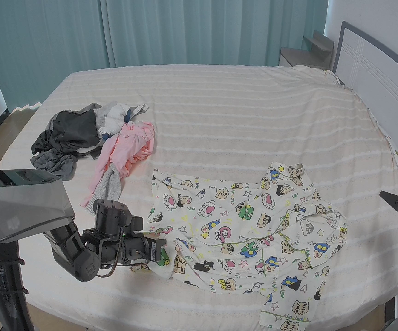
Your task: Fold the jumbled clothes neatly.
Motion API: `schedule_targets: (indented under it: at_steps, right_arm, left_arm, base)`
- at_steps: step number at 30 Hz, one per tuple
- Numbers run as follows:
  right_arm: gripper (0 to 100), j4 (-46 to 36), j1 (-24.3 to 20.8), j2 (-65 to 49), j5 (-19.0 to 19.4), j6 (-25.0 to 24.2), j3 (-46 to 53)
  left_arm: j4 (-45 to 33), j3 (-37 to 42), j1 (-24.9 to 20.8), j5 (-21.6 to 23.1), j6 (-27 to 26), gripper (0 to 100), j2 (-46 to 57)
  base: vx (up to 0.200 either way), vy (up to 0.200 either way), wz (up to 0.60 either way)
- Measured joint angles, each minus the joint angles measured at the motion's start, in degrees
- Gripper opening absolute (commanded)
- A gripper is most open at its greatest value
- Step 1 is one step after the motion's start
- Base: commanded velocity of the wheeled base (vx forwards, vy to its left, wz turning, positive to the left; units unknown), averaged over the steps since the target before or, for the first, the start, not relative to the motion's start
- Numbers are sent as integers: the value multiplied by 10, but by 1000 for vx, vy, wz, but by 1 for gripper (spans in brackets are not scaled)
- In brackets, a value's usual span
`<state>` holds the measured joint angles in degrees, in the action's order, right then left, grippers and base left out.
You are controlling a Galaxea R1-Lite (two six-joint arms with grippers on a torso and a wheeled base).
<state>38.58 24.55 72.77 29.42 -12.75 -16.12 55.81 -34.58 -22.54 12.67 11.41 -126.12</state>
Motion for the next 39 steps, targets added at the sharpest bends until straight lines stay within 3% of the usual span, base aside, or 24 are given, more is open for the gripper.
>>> schedule_targets:
  at_steps: [4,5,14,31,39]
  right_arm:
    - [100,0,0,0,0,0,0]
    - [100,0,0,0,0,0,0]
    - [100,0,0,1,0,0,0]
    - [100,0,-1,1,1,0,2]
    - [100,0,-1,1,1,0,3]
  left_arm:
    - [-1,-2,-7,0,-2,0,1]
    - [-1,1,-10,0,-4,100,1]
    - [9,21,-36,-7,-6,100,4]
    - [40,140,-35,-2,-7,100,66]
    - [41,153,-39,0,-18,100,52]
  base:
    - [0,0,0]
    - [0,0,0]
    - [0,0,0]
    - [0,0,0]
    - [0,0,0]
